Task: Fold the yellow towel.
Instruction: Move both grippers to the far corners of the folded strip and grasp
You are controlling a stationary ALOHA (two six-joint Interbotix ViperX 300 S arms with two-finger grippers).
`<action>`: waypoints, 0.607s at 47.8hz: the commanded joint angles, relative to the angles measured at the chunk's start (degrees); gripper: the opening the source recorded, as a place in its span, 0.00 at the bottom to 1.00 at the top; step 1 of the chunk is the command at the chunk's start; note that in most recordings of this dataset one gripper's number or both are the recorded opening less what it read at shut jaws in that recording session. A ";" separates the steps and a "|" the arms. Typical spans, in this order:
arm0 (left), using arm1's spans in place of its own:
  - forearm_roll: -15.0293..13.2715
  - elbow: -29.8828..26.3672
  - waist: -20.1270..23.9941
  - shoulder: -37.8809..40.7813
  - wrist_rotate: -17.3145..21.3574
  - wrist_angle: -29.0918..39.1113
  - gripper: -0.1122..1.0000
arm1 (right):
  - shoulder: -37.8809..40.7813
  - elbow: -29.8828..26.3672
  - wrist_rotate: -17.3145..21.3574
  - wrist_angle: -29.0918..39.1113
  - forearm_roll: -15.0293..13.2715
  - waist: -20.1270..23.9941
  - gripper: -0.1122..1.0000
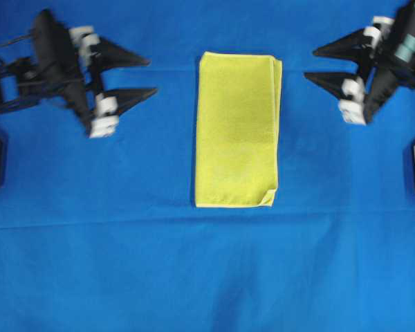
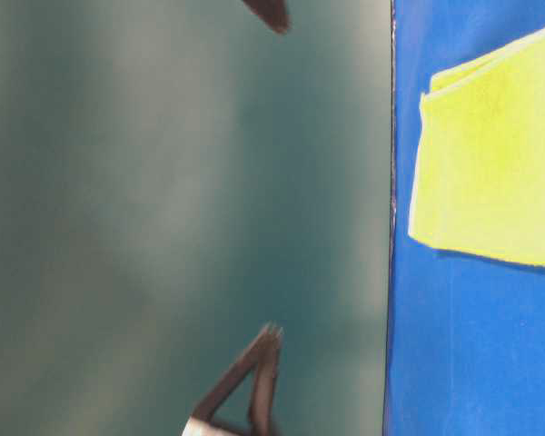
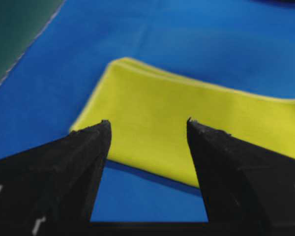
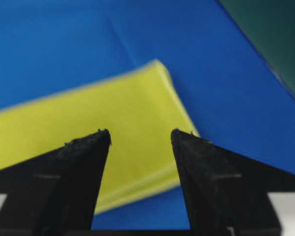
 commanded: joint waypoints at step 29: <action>0.00 -22.32 9.32 33.57 0.97 1.41 0.64 | 31.99 -16.79 -0.44 2.81 -4.04 -5.36 0.62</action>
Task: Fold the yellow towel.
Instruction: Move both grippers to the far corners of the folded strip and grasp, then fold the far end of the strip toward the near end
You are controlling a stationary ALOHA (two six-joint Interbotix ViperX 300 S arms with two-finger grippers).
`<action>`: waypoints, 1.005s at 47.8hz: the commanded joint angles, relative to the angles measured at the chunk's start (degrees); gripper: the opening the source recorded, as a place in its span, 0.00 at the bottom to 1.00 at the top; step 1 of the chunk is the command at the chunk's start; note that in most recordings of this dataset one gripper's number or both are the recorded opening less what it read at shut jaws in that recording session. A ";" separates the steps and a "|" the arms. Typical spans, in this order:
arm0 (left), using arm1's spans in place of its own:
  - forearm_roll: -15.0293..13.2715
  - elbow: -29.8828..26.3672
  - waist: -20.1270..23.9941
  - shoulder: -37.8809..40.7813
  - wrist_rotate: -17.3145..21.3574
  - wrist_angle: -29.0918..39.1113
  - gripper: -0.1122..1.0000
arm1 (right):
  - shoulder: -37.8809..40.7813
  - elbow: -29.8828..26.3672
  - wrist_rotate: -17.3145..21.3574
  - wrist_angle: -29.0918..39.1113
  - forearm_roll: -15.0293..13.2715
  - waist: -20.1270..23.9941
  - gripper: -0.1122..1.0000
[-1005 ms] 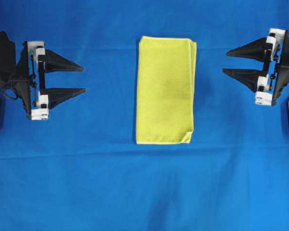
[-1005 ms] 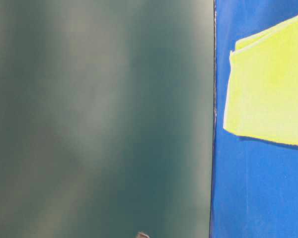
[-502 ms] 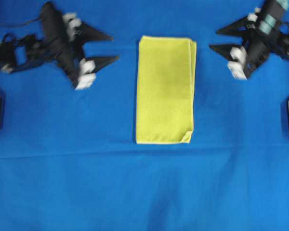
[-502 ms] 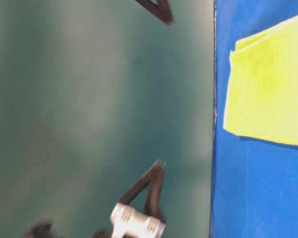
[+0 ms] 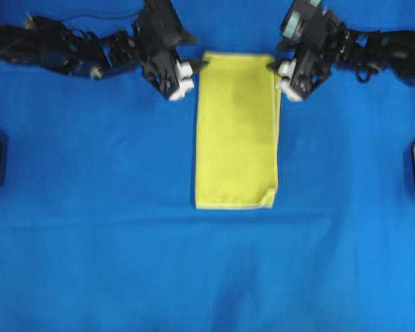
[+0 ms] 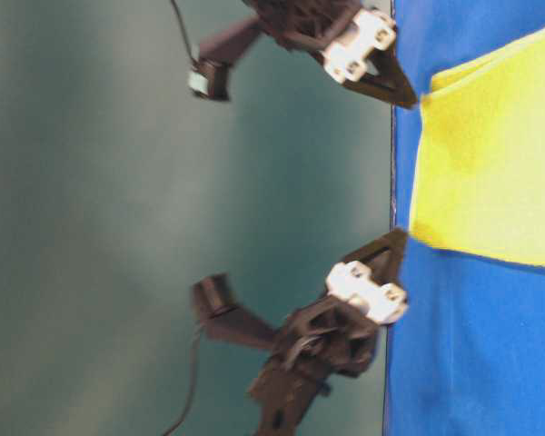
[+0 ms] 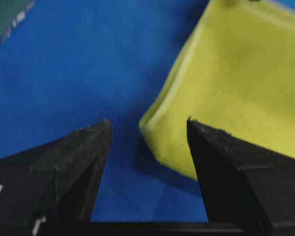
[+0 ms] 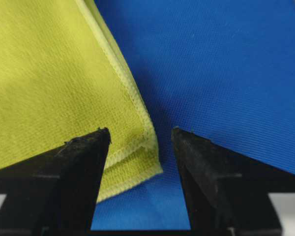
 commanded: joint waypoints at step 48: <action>0.26 -5.10 1.49 1.05 7.29 3.96 0.15 | -0.44 -1.85 0.09 0.79 -1.05 -1.85 0.14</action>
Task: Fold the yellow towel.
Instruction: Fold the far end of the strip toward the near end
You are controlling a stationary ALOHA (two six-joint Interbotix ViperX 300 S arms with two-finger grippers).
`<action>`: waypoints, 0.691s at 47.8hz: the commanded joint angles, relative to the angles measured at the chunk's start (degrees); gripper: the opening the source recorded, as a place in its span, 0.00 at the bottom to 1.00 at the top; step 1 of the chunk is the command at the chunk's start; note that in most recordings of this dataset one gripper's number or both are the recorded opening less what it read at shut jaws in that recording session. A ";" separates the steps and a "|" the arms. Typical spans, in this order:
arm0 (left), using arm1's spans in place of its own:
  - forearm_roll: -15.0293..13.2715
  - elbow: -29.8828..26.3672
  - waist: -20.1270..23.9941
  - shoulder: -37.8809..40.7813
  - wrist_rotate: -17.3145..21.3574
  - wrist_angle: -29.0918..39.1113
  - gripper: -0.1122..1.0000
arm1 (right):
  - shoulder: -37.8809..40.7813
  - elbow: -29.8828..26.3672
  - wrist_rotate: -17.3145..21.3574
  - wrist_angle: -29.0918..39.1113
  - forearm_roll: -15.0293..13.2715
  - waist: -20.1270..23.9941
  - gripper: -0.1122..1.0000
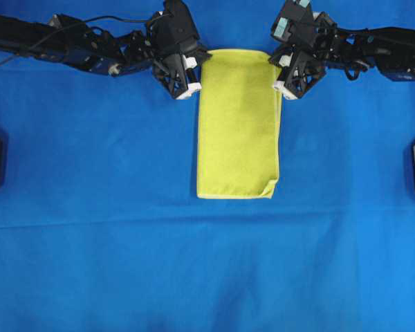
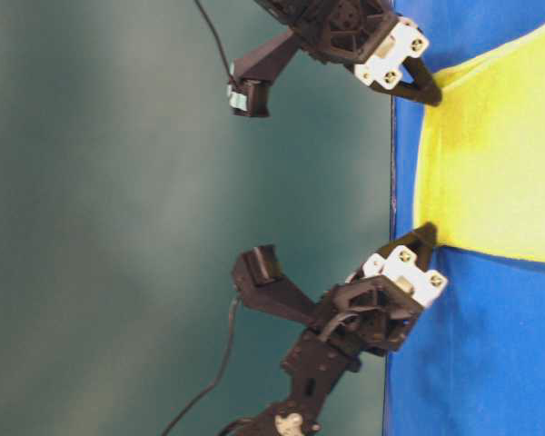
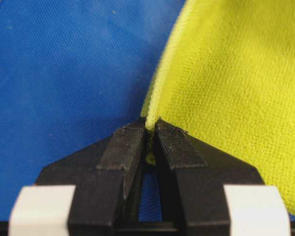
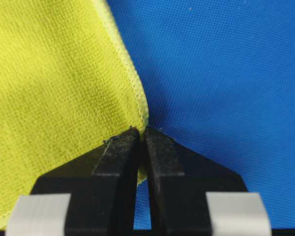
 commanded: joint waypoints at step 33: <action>-0.18 4.57 -7.03 -14.33 1.32 7.38 0.15 | -14.94 3.43 2.72 6.24 1.14 6.94 0.14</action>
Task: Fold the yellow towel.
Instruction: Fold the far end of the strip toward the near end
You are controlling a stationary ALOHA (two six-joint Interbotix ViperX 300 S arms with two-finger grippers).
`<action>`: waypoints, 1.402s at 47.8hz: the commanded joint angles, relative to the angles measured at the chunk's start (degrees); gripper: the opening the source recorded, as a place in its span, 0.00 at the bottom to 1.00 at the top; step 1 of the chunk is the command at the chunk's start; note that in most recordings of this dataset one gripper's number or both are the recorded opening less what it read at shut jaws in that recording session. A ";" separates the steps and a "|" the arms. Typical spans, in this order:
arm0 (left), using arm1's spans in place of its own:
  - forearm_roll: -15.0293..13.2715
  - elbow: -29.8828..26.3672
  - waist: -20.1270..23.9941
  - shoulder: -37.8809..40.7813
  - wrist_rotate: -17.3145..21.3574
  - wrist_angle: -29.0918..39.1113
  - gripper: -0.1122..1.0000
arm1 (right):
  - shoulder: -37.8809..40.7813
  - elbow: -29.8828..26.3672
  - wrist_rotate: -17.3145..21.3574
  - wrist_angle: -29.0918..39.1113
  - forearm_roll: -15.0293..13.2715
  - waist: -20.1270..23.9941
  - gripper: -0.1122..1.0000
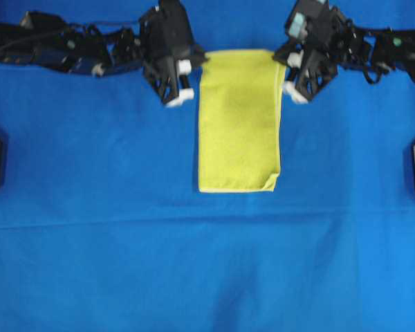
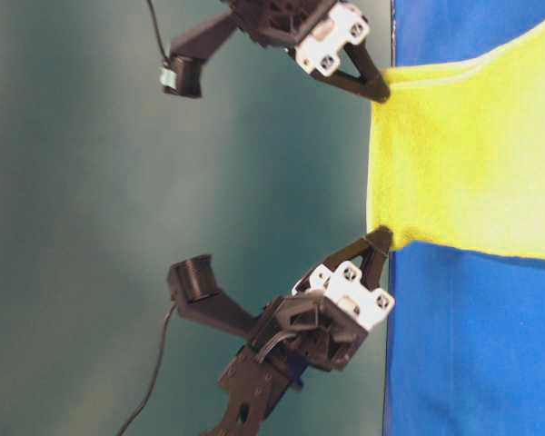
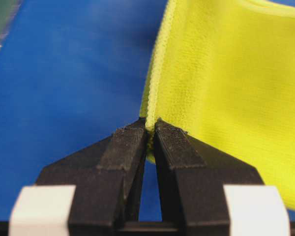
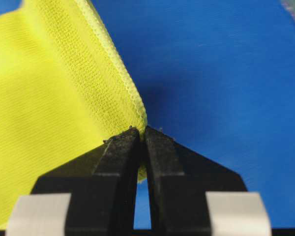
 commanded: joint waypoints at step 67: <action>-0.18 3.43 -22.59 0.26 -6.33 1.14 0.52 | -0.18 4.92 10.81 -2.29 2.29 25.66 0.51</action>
